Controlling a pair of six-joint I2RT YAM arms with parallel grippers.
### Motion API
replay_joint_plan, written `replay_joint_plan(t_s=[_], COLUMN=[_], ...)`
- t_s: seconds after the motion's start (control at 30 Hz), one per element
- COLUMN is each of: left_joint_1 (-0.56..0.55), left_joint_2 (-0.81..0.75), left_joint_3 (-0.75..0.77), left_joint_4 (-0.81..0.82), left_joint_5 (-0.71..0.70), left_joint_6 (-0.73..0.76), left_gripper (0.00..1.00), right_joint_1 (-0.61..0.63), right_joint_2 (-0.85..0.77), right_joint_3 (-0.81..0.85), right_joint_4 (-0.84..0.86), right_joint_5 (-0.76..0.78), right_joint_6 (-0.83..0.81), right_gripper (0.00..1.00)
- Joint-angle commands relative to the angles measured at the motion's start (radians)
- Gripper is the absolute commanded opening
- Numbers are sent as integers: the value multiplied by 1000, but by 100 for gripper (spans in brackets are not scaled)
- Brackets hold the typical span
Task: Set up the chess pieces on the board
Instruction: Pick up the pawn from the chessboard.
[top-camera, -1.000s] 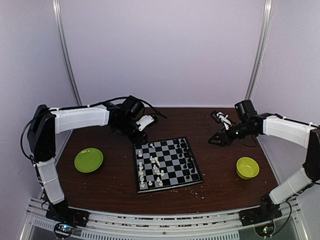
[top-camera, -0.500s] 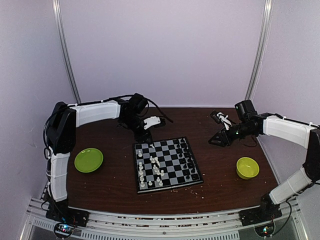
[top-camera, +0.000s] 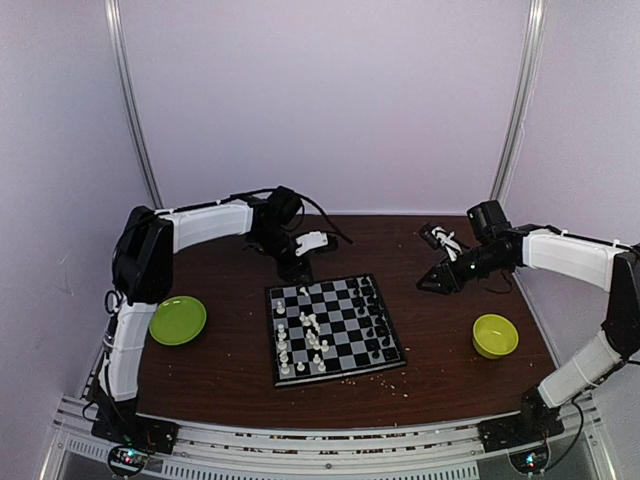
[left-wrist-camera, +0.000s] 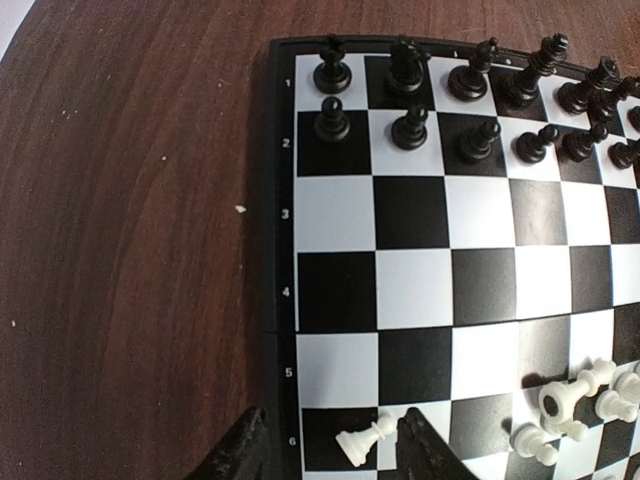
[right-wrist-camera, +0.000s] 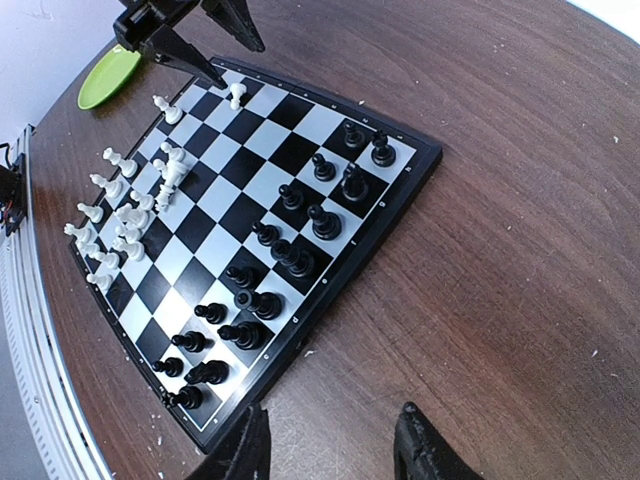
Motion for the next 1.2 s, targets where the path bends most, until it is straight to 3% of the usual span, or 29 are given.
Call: replay_joint_plan(t_s=[0.0, 0.33, 1.17], left_joint_1=[6, 6, 6], left_joint_2=[53, 68, 37], left_joint_3=[73, 41, -61], left_joint_4=[-48, -106, -108], left_joint_5=[60, 124, -31], left_joint_6=[30, 47, 78], left_gripper=[45, 44, 39], right_joint_1=[-8, -6, -8], right_joint_2=[11, 27, 50], right_joint_3=[31, 39, 50], right_joint_4=[-13, -28, -47], right_joint_5=[0, -12, -18], right_joint_6=[-20, -32, -42], right_gripper=[42, 42, 42])
